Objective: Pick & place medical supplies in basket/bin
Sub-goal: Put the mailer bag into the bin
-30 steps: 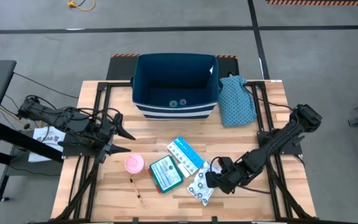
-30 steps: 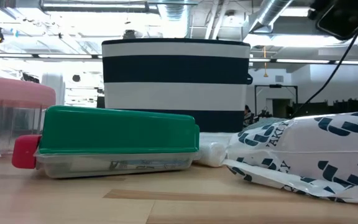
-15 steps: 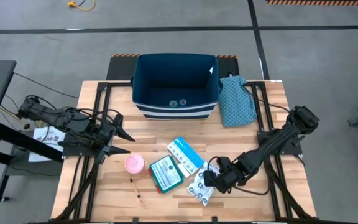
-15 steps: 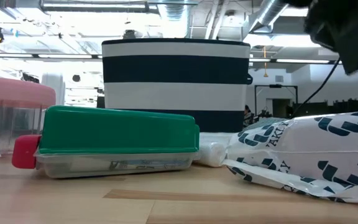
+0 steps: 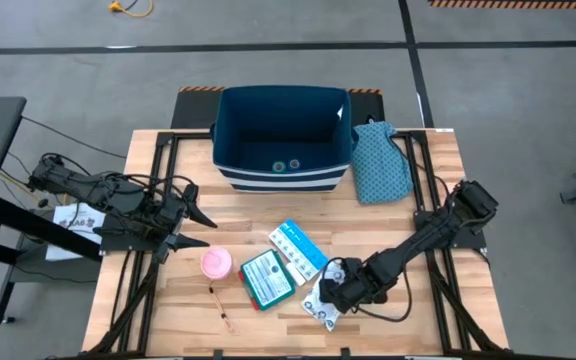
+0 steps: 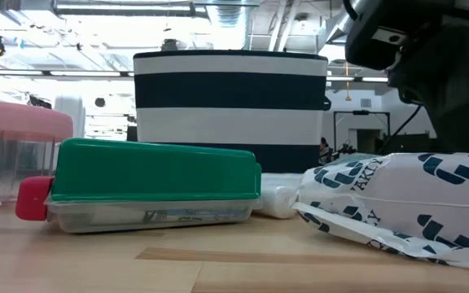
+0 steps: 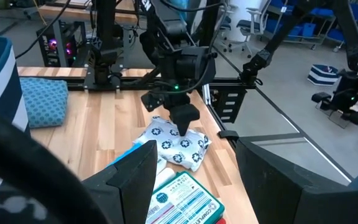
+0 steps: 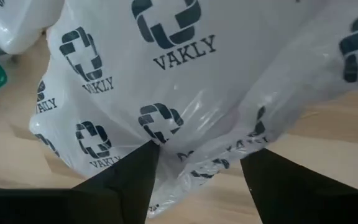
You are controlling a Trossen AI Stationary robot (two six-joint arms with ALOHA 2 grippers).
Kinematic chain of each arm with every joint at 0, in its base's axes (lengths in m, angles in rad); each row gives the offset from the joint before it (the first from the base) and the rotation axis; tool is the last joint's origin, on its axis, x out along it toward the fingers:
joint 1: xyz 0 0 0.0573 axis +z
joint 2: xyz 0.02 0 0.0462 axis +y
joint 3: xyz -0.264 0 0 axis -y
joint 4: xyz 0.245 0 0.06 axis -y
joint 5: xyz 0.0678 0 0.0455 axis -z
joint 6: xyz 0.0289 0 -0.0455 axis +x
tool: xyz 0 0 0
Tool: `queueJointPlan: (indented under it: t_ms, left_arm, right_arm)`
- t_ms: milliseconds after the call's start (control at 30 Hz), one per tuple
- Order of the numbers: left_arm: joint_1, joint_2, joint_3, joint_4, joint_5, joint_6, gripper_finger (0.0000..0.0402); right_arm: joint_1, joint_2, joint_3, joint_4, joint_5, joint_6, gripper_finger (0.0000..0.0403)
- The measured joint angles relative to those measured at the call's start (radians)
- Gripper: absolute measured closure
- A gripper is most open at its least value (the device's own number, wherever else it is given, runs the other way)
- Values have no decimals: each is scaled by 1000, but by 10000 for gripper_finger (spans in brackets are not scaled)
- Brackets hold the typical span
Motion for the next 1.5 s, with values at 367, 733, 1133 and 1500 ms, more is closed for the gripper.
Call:
queueJointPlan:
  t_ms: [367,733,1133,1500]
  left_arm:
    - [0,0,0,-4,19,-6,191]
    - [0,0,0,-9,21,0,191]
    - [0,0,0,-10,24,6,191]
    - [0,0,0,-14,16,6,191]
  right_arm:
    - [5,28,0,57,-4,15,344]
    - [5,12,5,44,-15,8,401]
    - [4,-166,6,-42,49,-45,402]
    - [-60,-332,10,-13,157,-211,402]
